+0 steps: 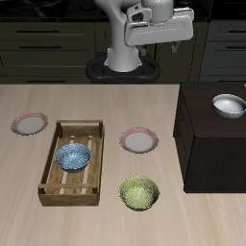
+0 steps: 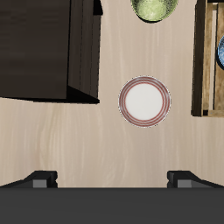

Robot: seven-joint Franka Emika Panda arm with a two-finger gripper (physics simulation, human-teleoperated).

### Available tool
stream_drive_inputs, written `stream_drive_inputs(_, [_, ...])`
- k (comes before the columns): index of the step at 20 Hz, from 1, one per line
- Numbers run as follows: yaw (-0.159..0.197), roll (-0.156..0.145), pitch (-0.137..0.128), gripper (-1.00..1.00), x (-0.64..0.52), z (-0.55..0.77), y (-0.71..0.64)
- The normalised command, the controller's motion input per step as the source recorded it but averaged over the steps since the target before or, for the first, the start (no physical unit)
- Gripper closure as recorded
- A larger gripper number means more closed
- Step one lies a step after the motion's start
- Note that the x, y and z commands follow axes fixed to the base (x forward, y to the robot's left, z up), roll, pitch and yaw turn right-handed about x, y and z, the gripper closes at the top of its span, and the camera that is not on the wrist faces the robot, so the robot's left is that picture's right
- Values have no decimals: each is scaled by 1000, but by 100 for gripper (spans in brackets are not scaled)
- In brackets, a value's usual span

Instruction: Place the white bowl on the off-center plate

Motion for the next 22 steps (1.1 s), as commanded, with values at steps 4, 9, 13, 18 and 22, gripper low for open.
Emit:
stream_drive_inputs(4, [-11, -35, -16, -100, 281, 146, 244])
stream_drive_inputs(9, [-20, -18, -12, -100, 237, 120, 132])
stream_drive_inputs(13, [-18, 1, -22, -100, 185, 85, 242])
stream_drive_inputs(18, [13, -16, -65, -100, 152, 106, 168])
stream_drive_inputs(22, [-39, 4, 36, -100, 266, -24, 159])
